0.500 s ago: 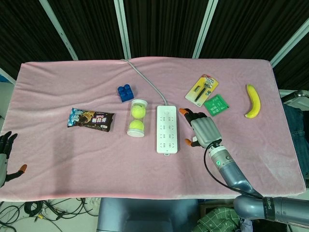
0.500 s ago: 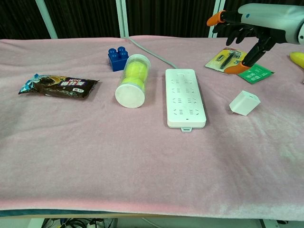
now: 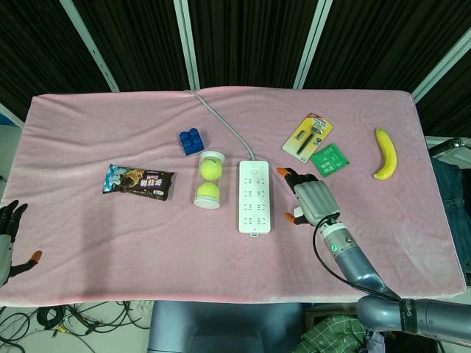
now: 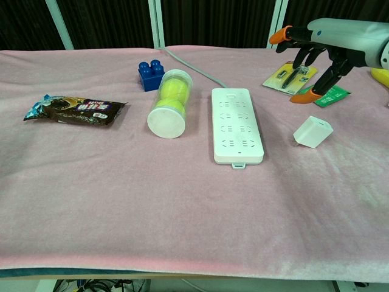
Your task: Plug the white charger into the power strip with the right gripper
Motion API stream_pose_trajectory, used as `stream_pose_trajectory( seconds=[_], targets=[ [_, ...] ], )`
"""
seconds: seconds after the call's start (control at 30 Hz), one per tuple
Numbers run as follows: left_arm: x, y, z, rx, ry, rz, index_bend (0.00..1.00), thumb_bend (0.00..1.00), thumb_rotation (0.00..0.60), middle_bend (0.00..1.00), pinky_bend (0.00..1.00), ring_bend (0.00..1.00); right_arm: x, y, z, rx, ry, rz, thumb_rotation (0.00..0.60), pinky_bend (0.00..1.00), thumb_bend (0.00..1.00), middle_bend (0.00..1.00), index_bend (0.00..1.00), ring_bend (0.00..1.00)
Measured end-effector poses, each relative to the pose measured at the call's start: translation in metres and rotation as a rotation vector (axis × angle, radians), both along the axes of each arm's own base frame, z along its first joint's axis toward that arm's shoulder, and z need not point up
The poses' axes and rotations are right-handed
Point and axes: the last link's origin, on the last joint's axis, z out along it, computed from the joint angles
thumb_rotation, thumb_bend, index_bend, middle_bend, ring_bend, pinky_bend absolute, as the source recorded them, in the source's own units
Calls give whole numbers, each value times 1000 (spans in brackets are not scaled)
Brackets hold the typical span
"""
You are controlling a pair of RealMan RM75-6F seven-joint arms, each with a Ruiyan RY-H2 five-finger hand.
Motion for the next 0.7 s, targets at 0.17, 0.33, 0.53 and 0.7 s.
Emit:
stream_pose_trajectory(
  seconds=[0.17, 0.33, 0.53, 0.7],
  targets=[
    [0, 1, -1, -2, 1, 0, 6, 238, 600, 0, 0, 0, 2, -1, 0, -2, -1, 5, 600, 210, 156, 112, 0, 251],
    [-1, 3, -1, -4, 0, 5, 6, 237, 600, 0, 0, 0, 0, -1, 1, -4, 13, 1, 600, 210, 156, 112, 0, 252],
    [1, 0, 0, -8, 2, -4, 6, 238, 600, 0, 0, 0, -7, 0, 0, 17, 44, -37, 600, 210, 134, 105, 0, 247],
    [1, -3, 1, 0, -3, -4, 6, 238, 600, 0, 0, 0, -18, 5, -2, 11, 80, -67, 600, 210, 130, 104, 0, 245]
  ],
)
